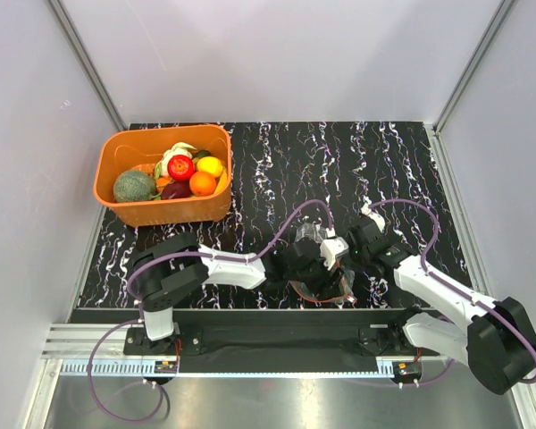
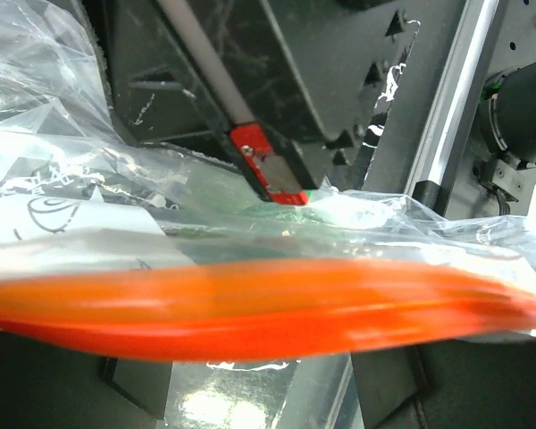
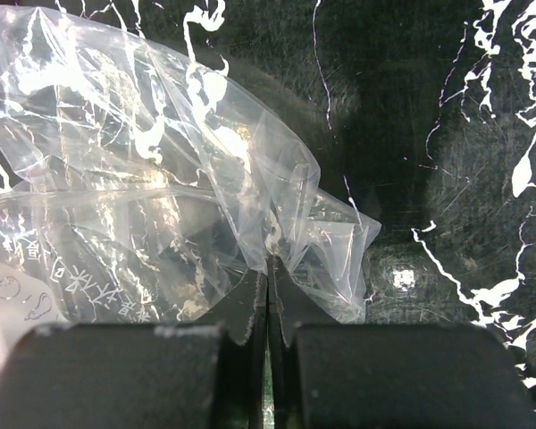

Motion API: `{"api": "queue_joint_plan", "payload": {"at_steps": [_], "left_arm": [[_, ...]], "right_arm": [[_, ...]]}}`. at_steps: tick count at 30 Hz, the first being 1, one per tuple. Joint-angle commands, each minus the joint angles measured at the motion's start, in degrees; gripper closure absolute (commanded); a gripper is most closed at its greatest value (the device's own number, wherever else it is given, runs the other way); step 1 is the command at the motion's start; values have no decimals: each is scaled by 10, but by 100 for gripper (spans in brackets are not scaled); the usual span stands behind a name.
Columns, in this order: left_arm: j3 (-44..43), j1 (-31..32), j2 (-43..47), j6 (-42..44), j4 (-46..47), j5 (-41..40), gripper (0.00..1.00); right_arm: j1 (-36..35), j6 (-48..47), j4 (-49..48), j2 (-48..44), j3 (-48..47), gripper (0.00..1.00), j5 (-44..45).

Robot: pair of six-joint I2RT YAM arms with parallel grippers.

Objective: Open the zip-top bag and remove the fake food

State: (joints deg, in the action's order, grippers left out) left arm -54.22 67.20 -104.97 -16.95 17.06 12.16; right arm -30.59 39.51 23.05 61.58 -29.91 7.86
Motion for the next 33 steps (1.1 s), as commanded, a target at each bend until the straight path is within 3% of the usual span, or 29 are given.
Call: {"api": "queue_joint_plan", "payload": {"at_steps": [1,10,26,33], "left_arm": [[11,2,8,17,-10,1,59],[36,-13,69,35,-47,-27,70],[90,-45,178,42,-91,-49,72],[80,-48,221,38,-95,-22,72]], "right_arm": [[-1,0,6,-15,-8,100,11],[-1,-8,15,-18,-15,100,25],[0,-16,31,-34,-17,100,45],[1,-17,31,-10,-28,100,46]]}}
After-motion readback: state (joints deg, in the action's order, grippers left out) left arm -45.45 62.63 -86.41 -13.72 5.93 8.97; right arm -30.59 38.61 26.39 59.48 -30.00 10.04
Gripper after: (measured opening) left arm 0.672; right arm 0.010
